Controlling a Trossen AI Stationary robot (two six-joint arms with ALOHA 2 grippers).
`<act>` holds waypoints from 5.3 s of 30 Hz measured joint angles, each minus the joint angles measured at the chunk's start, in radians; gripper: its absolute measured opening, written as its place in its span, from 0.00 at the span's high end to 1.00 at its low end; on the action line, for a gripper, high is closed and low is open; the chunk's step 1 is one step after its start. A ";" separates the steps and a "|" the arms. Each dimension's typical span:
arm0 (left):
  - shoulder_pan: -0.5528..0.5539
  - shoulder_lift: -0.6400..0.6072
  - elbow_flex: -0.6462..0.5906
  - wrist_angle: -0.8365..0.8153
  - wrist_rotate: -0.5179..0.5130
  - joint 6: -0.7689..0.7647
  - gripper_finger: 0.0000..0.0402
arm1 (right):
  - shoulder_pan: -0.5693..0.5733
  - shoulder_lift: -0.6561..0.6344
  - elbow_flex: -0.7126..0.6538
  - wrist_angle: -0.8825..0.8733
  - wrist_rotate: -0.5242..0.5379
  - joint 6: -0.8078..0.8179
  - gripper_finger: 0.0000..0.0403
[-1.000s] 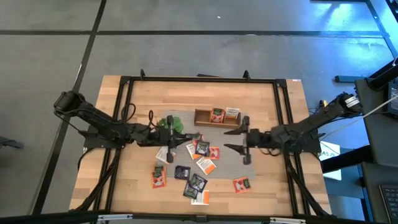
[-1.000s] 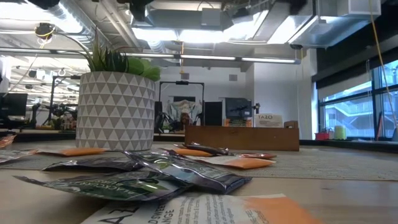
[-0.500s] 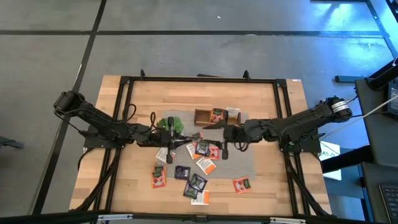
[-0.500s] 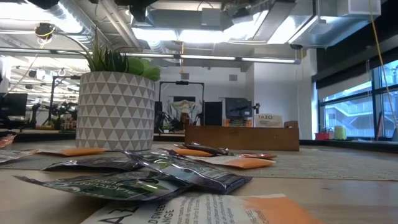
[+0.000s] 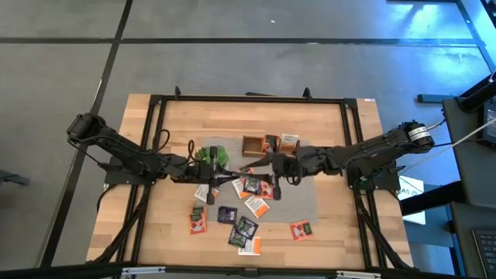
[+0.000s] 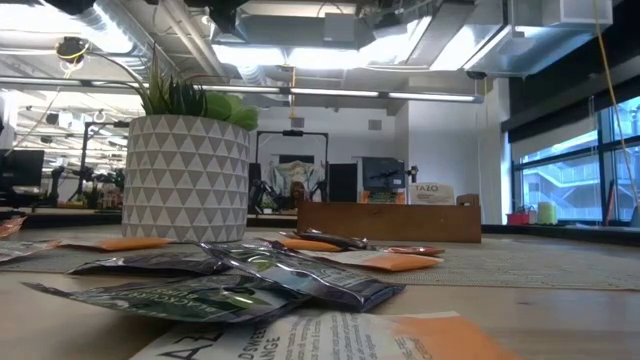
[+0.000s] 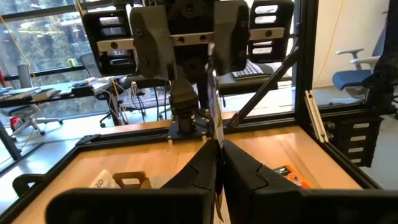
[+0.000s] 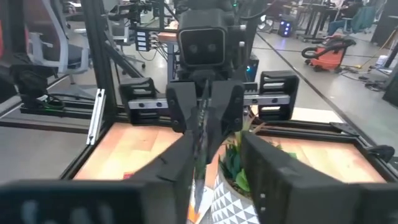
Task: Pick & Place Tea
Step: Put the violet tea bag into the left section of the wooden organizer, then put the orange tea bag into the middle section of the wooden organizer
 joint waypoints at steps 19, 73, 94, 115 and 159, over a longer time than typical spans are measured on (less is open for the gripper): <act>0.000 0.000 0.000 -0.026 -0.027 -0.017 0.94 | 0.000 -0.003 0.001 -0.036 0.003 -0.002 0.98; -0.091 -0.018 0.000 -0.053 -0.046 -0.071 0.66 | -0.489 0.234 -0.343 0.341 -0.101 -0.183 0.99; -0.091 -0.018 0.000 -0.054 -0.047 -0.071 0.68 | -0.489 0.267 -0.342 0.338 -0.085 -0.289 0.84; -0.034 0.188 0.159 -0.128 0.042 -0.037 0.67 | -0.168 -0.058 -0.342 -0.151 -0.221 0.005 0.74; 0.053 0.636 0.328 -0.412 0.073 -0.588 0.68 | 0.000 0.269 -0.336 -0.255 -0.073 0.134 0.74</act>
